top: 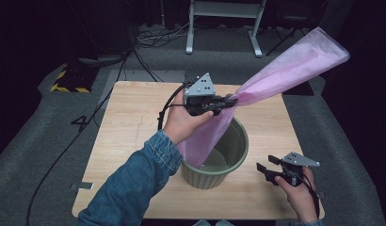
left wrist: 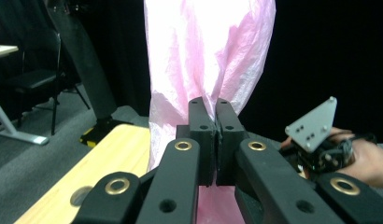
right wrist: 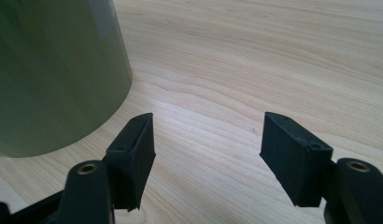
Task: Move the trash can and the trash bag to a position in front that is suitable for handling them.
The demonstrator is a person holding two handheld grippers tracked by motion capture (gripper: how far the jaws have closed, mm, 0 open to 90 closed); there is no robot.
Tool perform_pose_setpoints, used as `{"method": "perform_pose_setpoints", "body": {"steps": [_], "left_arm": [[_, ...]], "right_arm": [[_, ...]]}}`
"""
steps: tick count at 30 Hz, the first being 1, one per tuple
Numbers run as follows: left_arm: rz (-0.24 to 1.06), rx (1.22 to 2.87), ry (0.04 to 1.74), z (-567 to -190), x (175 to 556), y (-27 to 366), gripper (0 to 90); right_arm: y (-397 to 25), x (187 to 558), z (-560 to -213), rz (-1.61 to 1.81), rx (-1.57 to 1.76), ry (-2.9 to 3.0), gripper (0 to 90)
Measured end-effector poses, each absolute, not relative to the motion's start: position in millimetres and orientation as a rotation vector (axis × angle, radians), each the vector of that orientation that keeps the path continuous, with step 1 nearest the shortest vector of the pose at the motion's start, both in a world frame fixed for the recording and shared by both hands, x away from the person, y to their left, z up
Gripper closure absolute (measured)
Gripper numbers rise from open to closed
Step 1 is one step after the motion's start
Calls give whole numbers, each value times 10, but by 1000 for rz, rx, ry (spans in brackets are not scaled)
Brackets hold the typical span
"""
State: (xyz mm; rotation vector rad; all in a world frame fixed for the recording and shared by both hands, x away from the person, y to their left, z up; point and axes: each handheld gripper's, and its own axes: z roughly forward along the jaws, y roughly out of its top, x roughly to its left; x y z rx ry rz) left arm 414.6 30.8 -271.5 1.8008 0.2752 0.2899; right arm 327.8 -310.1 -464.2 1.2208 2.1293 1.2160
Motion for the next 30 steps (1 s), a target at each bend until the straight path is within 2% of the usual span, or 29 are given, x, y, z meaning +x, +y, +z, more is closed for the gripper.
{"method": "perform_pose_setpoints", "body": {"steps": [8, 13, 20, 30], "left_arm": [[262, 1813, 291, -2873, 4002, 527, 878], [258, 1826, 319, -3006, 3948, 674, 878], [277, 1860, 339, -3017, 3855, 776, 874], [284, 1908, 342, -3042, 3649, 942, 862]], "right_arm": [[-3130, 3281, -4490, 1229, 1203, 2096, 355], [-3103, 3285, -4252, 1224, 1146, 2093, 353], [-3036, 3273, -3933, 1241, 1061, 2082, 341], [-2924, 3261, -3684, 1268, 981, 2088, 338]]}}
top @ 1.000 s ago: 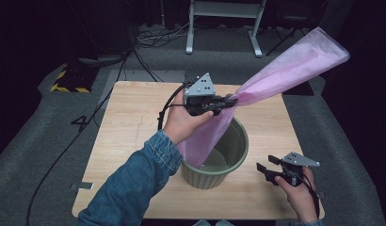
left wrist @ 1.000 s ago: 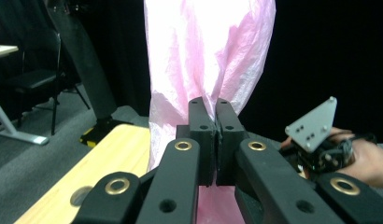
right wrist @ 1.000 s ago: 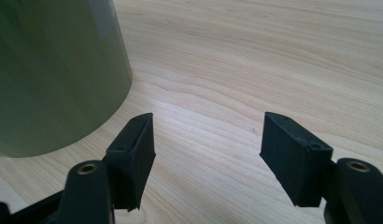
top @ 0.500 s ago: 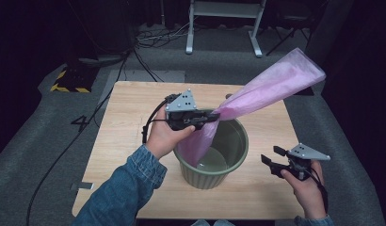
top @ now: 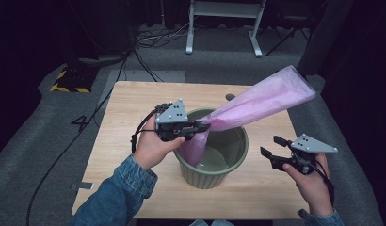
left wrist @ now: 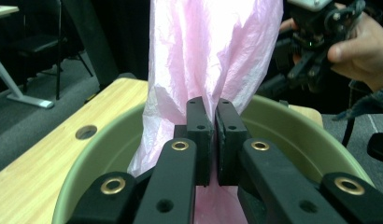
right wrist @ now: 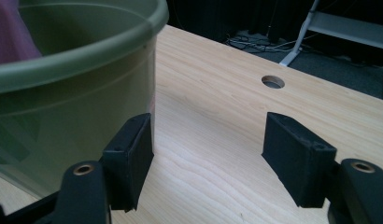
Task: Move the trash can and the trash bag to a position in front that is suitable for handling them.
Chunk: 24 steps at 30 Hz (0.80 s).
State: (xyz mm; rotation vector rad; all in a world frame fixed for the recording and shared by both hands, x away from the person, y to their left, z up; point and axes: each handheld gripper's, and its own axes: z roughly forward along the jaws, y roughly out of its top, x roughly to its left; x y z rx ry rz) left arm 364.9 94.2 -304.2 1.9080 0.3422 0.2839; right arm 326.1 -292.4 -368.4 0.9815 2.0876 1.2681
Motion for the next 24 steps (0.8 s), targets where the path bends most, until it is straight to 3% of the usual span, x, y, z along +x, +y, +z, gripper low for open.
{"method": "perform_pose_setpoints", "body": {"steps": [9, 24], "left_arm": [[308, 1945, 402, -3144, 3626, 1128, 863], [275, 1975, 433, -3330, 3576, 1113, 857]], "right_arm": [[-2786, 3303, -3570, 1273, 935, 2090, 327], [-2580, 3353, -3305, 1322, 859, 2064, 314]]}}
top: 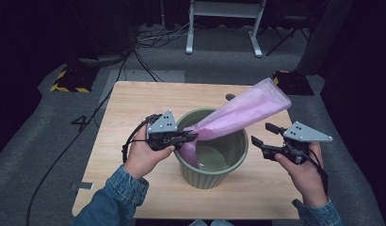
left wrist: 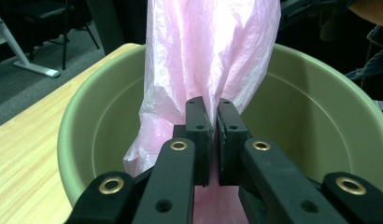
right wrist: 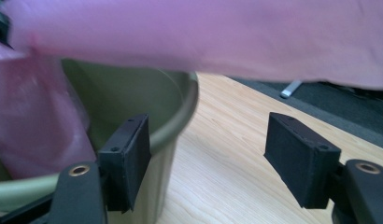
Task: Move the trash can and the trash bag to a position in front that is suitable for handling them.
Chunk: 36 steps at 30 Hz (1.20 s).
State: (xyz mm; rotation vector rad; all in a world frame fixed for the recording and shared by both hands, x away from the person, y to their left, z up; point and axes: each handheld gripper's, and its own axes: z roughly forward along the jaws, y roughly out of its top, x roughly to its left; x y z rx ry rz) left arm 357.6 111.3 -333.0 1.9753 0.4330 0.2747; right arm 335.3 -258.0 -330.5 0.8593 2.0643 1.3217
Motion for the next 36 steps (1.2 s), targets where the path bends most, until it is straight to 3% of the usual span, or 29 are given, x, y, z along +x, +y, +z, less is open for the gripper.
{"method": "perform_pose_setpoints", "body": {"steps": [9, 30, 34, 36], "left_arm": [[321, 2030, 450, -3421, 3550, 1055, 846], [281, 2125, 407, -3494, 3528, 1038, 839], [282, 2145, 388, -3479, 3529, 1023, 840], [279, 2147, 386, -3478, 3528, 1020, 842]], "right_arm": [[-2451, 3367, -3209, 1364, 816, 2079, 297], [-2162, 3408, -3121, 1438, 764, 2123, 270], [-2144, 3430, -3081, 1460, 820, 2099, 319], [-2145, 3462, -3067, 1462, 843, 2095, 428]]}}
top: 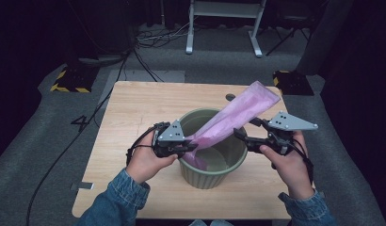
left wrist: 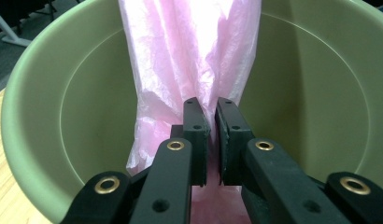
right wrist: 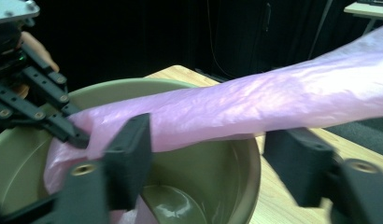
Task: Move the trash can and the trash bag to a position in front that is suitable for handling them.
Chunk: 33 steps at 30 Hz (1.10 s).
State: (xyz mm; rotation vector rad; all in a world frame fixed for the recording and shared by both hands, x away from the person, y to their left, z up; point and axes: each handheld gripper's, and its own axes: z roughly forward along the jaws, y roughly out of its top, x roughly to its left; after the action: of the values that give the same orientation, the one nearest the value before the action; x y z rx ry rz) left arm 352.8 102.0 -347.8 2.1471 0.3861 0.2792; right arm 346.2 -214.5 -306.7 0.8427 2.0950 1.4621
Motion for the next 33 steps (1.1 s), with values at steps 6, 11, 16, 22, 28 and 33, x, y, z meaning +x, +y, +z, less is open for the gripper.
{"method": "perform_pose_setpoints", "body": {"steps": [6, 11, 16, 22, 28, 33], "left_arm": [[264, 2149, 370, -3476, 3524, 1014, 827], [282, 2070, 450, -3452, 3518, 1020, 406], [333, 1972, 461, -3243, 3493, 1080, 342], [364, 1994, 439, -3070, 3490, 916, 405], [276, 2114, 397, -3131, 3541, 772, 742], [187, 2180, 395, -3210, 3549, 724, 787]], "right_arm": [[-2149, 3543, -3050, 1436, 844, 2141, 819], [-2109, 3500, -3037, 1394, 780, 2139, 900], [-2040, 3370, -2962, 1352, 667, 2126, 900], [-1911, 3262, -2878, 1372, 576, 2136, 900], [-1829, 3227, -2860, 1381, 545, 2151, 900], [-1773, 3226, -2879, 1386, 526, 2172, 900]]}}
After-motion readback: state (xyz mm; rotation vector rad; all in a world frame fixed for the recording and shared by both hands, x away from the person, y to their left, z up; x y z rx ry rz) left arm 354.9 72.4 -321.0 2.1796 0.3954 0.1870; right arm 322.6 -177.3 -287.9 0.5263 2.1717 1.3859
